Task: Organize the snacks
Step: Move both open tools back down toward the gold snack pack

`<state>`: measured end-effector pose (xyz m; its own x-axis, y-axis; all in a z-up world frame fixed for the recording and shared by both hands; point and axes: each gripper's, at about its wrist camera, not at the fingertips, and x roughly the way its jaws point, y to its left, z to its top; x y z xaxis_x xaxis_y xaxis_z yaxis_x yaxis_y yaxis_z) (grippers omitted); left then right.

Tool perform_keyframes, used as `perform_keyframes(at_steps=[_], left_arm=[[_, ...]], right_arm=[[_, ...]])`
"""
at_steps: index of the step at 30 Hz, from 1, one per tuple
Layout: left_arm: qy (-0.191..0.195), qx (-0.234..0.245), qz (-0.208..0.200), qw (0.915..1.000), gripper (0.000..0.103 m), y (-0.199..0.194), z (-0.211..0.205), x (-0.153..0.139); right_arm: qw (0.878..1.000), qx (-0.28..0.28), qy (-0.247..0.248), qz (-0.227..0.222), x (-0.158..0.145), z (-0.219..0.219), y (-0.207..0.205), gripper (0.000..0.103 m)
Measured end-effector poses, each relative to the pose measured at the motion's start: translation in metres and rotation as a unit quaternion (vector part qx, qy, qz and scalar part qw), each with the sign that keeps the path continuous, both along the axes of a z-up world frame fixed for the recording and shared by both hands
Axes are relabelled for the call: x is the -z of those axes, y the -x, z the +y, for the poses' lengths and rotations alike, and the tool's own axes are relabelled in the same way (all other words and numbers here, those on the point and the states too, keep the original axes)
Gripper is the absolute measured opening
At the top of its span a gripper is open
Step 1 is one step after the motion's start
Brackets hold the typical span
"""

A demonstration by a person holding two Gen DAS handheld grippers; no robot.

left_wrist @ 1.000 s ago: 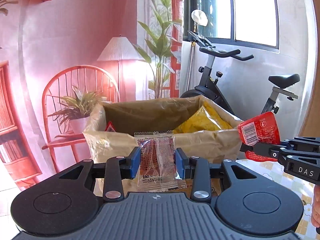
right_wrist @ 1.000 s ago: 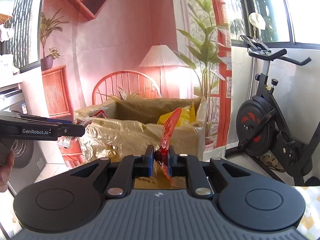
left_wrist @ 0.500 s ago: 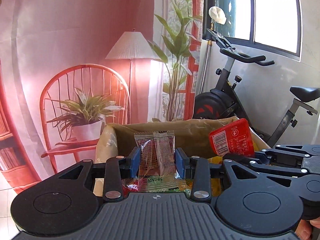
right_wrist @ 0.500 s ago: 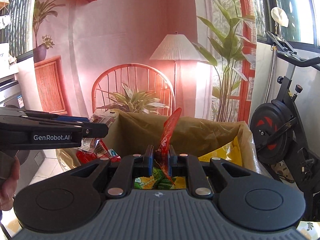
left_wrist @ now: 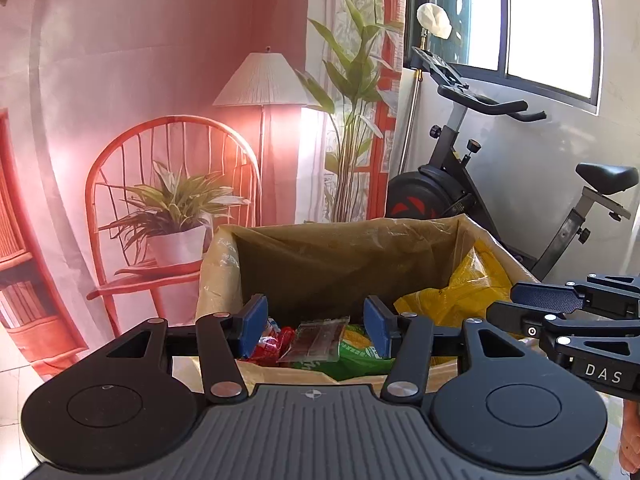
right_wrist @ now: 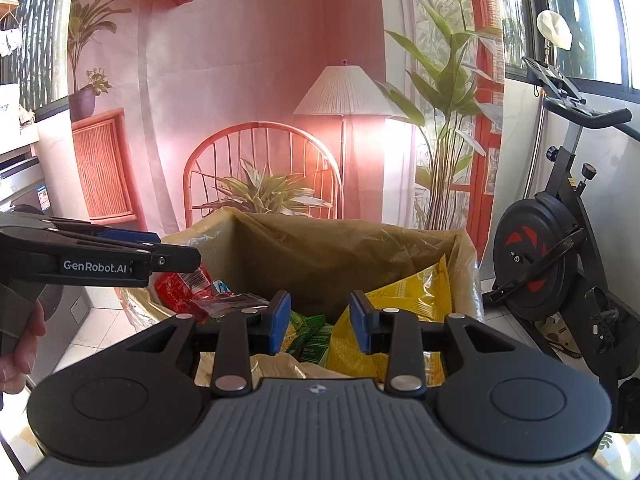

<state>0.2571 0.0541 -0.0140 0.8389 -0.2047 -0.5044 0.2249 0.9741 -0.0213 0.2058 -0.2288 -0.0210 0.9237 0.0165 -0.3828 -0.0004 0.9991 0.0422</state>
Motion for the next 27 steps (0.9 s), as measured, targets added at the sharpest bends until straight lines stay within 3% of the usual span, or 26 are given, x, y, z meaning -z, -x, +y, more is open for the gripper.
perform_keyframes(at_steps=[9, 17, 27], left_arm=[[-0.008, -0.010, 0.028, 0.9995, 0.056, 0.062, 0.009, 0.002], [-0.018, 0.007, 0.108, 0.9940, 0.055, 0.095, -0.001, 0.064], [-0.016, 0.030, 0.168, 0.9852, 0.055, 0.100, -0.028, 0.139]], right_arm=[[0.999, 0.009, -0.035, 0.015, 0.025, -0.015, 0.074, 0.036], [0.994, 0.014, -0.057, 0.087, 0.098, -0.020, 0.108, 0.036], [0.984, -0.031, 0.013, 0.174, 0.170, -0.012, 0.108, 0.040]])
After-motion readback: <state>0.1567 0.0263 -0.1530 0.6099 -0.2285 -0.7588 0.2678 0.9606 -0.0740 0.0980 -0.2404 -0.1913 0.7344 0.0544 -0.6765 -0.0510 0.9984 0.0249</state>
